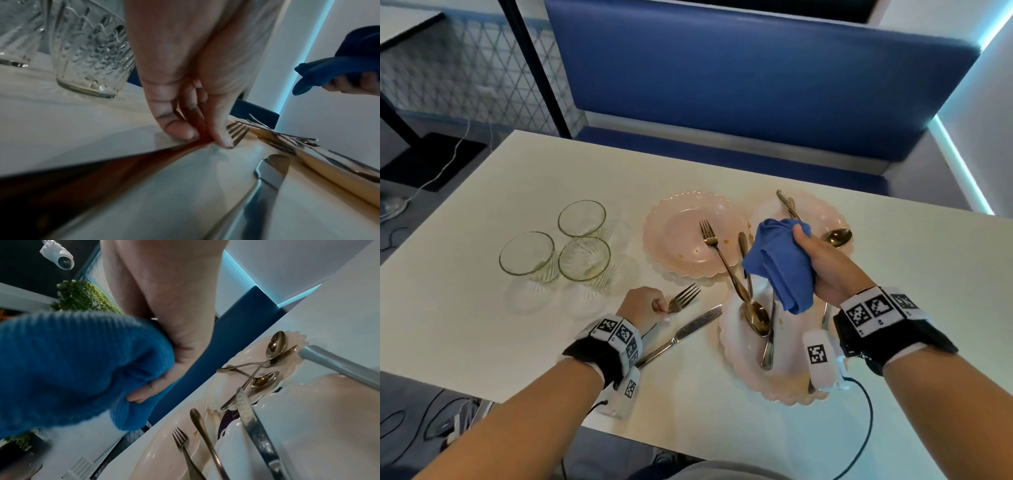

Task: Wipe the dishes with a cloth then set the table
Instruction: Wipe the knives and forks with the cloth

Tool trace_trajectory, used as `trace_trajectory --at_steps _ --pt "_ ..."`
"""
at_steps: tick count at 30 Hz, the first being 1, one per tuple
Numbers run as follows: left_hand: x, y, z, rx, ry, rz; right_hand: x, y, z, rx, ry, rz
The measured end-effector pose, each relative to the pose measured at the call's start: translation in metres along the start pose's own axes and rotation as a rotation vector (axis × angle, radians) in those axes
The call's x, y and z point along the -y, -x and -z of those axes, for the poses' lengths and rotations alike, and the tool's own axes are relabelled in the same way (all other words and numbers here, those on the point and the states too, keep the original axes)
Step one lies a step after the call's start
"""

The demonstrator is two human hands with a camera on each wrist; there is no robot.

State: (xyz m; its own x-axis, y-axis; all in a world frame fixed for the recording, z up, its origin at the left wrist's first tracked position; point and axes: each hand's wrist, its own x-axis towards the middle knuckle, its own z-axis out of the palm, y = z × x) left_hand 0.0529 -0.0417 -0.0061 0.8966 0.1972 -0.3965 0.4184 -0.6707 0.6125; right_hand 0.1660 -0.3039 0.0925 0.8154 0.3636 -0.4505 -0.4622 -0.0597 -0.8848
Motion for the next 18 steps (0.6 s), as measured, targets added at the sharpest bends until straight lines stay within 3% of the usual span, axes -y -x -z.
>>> trace_trajectory --at_steps 4,7,12,18 --pt "-0.019 -0.006 0.002 -0.048 -0.076 -0.004 0.004 -0.002 0.011 -0.027 -0.048 0.002" --pt "-0.055 -0.018 -0.002 -0.098 -0.002 -0.016 0.008 -0.001 0.016 -0.030 -0.098 -0.012" --pt "-0.110 -0.050 -0.029 -0.004 0.230 0.280 0.008 0.000 0.024 -0.042 -0.139 -0.023" --pt "-0.115 -0.062 -0.050 0.062 0.315 0.326 0.006 -0.001 0.032 -0.012 -0.243 -0.041"
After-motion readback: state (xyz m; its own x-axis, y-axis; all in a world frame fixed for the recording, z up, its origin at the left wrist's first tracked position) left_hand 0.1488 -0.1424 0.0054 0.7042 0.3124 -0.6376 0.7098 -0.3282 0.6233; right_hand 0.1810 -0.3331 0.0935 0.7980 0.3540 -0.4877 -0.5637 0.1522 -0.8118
